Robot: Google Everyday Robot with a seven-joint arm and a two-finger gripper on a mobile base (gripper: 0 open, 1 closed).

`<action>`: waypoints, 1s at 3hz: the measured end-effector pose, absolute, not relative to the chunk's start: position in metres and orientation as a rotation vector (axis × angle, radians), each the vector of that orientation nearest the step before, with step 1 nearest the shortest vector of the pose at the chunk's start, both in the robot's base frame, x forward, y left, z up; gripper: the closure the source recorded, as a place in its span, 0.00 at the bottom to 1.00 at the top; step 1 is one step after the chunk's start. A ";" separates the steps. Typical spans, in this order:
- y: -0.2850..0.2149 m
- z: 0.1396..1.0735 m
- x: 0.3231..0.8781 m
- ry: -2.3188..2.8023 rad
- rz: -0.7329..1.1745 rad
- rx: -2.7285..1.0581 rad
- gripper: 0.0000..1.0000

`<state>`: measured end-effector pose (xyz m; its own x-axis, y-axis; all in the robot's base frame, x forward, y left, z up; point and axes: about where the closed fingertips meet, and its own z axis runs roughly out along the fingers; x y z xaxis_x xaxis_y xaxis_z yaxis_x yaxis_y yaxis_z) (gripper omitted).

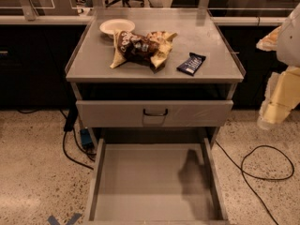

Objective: Place brown chip bag into middle drawer

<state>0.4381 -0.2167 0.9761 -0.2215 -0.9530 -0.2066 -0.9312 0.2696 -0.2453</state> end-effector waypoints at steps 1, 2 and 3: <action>-0.217 0.976 0.438 2.232 -0.098 -1.725 0.00; -0.204 0.971 0.462 2.174 -0.088 -1.767 0.00; -0.186 0.963 0.496 2.097 -0.079 -1.827 0.00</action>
Offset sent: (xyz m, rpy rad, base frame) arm 0.0580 0.0305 -0.0181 0.0249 -0.0177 0.1228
